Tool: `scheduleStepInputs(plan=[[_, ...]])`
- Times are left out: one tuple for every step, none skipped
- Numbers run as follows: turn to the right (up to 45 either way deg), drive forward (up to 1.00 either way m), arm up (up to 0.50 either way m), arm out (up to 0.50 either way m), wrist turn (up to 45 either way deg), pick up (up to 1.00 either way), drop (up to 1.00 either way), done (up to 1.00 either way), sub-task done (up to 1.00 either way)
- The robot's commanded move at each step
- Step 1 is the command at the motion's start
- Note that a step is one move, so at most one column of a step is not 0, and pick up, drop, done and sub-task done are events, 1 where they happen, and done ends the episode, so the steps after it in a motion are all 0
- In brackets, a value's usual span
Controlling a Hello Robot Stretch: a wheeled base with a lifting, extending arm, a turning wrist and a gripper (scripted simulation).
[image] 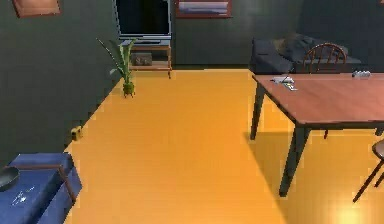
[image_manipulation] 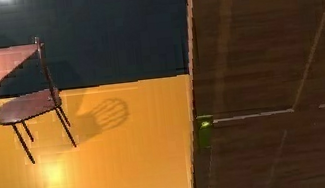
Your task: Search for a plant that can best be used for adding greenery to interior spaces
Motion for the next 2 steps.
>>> scheduleStepInputs(plan=[[0.0, 1.00, 0.00, 0.00, 0.0, 0.00, 0.00, 0.00, 0.00], [-3.0, 0.00, 0.00, 0.00, 0.0, 0.00, 0.00, 0.00, 0.00]])
